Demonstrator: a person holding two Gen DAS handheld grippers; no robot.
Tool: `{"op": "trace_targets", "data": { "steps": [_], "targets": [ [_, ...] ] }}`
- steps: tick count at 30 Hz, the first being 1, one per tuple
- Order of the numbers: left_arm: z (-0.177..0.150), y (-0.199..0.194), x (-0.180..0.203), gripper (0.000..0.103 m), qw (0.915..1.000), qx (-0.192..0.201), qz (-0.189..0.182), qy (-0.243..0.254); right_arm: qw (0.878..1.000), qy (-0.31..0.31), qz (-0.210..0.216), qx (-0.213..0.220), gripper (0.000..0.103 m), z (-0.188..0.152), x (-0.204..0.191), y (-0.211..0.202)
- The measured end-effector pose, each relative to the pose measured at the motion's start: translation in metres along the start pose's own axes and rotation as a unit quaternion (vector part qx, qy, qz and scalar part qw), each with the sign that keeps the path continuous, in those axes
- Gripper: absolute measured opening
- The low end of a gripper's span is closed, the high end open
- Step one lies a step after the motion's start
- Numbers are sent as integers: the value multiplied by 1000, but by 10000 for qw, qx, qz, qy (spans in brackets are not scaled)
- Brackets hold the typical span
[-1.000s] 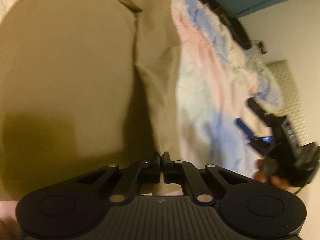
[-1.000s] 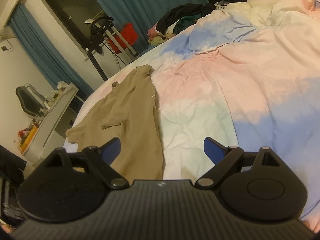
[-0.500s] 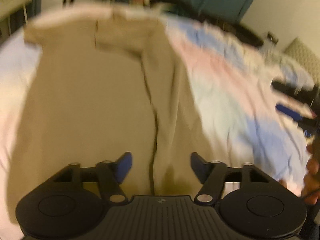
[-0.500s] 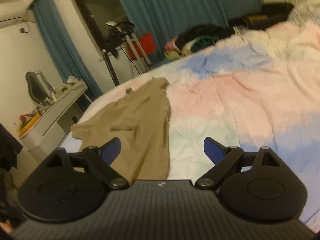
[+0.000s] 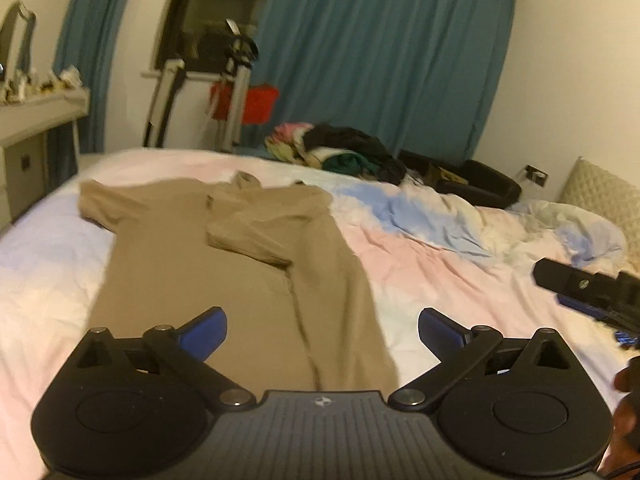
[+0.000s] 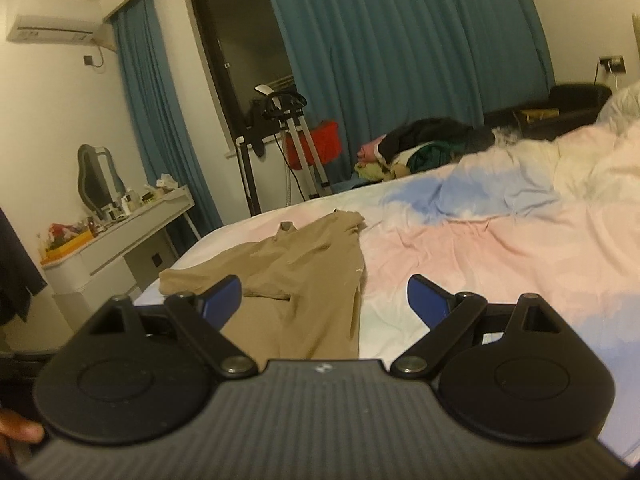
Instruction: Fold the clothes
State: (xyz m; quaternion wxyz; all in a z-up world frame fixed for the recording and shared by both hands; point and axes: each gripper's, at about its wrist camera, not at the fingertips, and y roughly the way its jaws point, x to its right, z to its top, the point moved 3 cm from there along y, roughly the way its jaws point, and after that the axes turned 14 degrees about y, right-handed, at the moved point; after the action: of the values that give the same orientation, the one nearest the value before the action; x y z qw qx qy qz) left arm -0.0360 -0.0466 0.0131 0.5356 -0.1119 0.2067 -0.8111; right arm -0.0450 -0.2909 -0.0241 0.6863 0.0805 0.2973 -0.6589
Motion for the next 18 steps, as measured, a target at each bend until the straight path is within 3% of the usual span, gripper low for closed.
{"op": "trace_targets", "data": {
  "steps": [5, 10, 18],
  "targets": [
    [-6, -8, -9, 103, 9995, 140, 246, 168, 9999, -80, -69, 31, 91, -6, -5, 3],
    [-8, -19, -29, 103, 9984, 117, 481, 265, 9983, -382, 74, -427, 91, -11, -16, 23],
    [-23, -10, -64, 103, 9978, 19, 633, -177, 9836, -1035, 129, -1471, 91, -20, -57, 124]
  ]
}}
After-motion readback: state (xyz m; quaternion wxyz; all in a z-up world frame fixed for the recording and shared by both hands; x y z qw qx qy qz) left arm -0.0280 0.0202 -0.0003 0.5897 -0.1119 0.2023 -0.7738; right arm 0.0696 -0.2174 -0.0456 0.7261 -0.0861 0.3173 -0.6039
